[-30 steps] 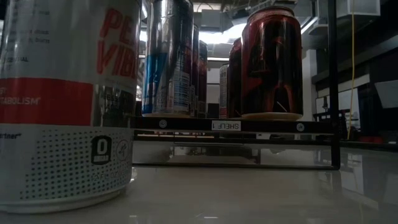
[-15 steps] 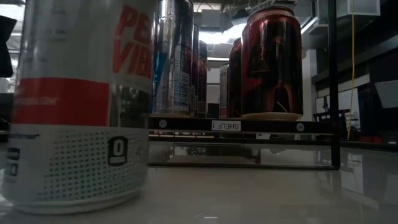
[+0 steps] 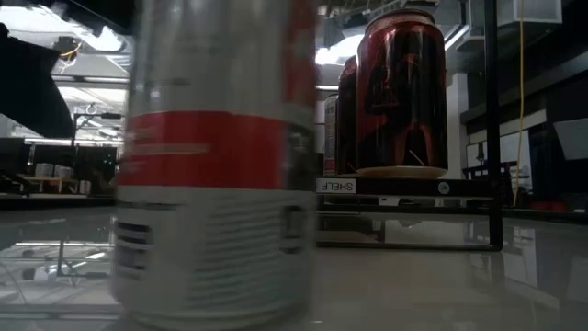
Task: Place canned beverage on shelf
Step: Put the white pink soda can on the shelf aligned with the other white pink soda can
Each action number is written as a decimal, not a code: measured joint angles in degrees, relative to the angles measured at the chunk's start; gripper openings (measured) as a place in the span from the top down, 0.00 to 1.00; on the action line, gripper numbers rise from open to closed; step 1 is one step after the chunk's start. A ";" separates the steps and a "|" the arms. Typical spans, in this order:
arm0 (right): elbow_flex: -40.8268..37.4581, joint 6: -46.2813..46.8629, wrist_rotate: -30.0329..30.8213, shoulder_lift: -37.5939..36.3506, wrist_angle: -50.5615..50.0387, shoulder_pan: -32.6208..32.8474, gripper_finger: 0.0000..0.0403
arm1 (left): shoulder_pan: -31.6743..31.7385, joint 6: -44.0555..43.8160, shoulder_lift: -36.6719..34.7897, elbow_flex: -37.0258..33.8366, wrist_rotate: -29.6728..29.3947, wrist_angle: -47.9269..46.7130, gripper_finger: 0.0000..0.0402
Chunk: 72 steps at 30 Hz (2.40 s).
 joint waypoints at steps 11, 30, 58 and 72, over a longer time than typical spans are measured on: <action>0.00 -0.83 -0.61 -2.55 0.11 -0.01 0.26 | 0.81 0.74 2.04 0.00 -0.28 5.24 0.24; 6.99 -4.54 -4.31 -2.67 0.46 -3.01 0.26 | 0.96 1.95 2.02 0.00 -0.33 5.67 0.24; 6.50 -4.54 -4.73 3.39 -1.98 -3.04 0.26 | 0.85 3.36 2.02 0.00 -0.35 5.45 0.24; 6.51 -4.56 -4.76 3.41 -1.96 -3.15 0.26 | 0.85 3.39 1.95 0.00 -0.35 5.45 0.24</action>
